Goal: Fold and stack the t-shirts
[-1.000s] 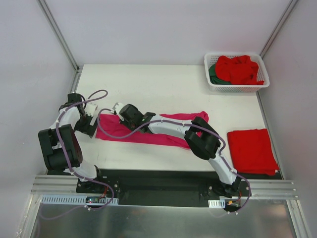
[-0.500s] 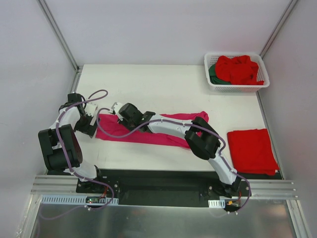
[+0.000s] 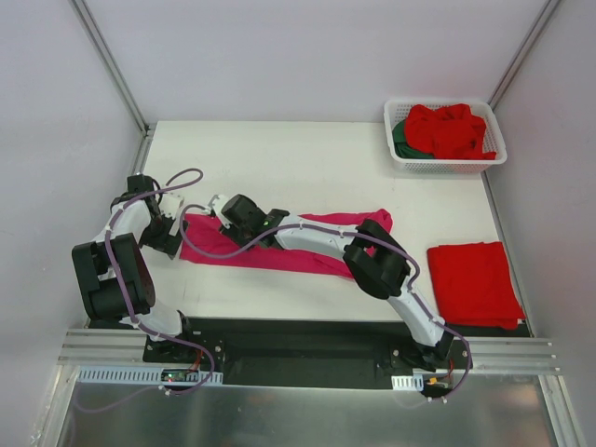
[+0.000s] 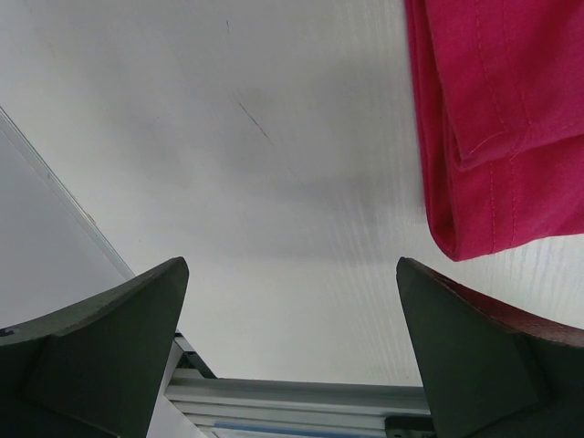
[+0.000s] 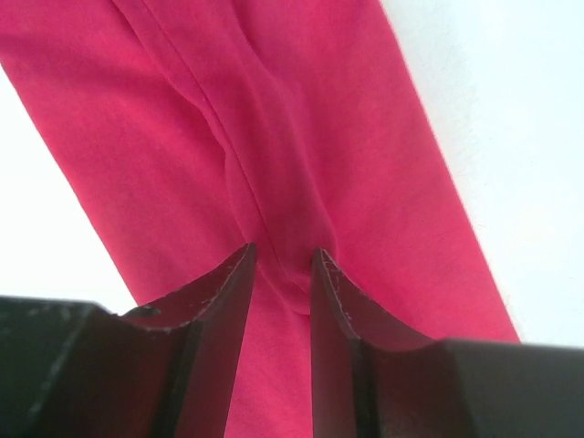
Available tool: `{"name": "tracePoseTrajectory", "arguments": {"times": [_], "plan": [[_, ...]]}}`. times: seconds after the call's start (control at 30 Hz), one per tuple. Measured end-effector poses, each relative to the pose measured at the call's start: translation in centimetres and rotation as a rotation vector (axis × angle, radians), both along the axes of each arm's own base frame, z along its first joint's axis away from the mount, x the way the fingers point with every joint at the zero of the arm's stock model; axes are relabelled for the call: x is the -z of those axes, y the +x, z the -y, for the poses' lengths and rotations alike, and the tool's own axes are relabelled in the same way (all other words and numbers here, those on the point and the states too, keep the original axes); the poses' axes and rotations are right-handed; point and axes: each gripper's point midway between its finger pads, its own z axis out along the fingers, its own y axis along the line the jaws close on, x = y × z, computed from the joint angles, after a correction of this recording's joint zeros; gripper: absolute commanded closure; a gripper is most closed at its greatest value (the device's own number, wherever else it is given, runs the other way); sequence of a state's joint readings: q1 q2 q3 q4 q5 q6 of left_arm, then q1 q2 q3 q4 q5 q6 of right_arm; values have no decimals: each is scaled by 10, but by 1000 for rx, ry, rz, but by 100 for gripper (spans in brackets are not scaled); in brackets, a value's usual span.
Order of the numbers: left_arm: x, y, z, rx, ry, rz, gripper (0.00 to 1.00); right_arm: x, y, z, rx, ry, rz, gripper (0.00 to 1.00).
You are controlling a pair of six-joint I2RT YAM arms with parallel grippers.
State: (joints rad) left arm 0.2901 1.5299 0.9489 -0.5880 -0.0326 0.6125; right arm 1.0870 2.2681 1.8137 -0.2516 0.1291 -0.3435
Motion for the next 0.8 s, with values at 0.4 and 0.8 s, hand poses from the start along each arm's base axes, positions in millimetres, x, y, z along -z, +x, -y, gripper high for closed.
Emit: {"name": "tracePoseTrajectory", "arguments": {"times": [0.4, 0.8], "plan": [[0, 0, 0, 0, 0, 0, 1, 8, -2, 4, -2, -28, -15, 72], [0, 0, 0, 1, -2, 0, 1, 8, 0, 3, -3, -28, -14, 78]]}}
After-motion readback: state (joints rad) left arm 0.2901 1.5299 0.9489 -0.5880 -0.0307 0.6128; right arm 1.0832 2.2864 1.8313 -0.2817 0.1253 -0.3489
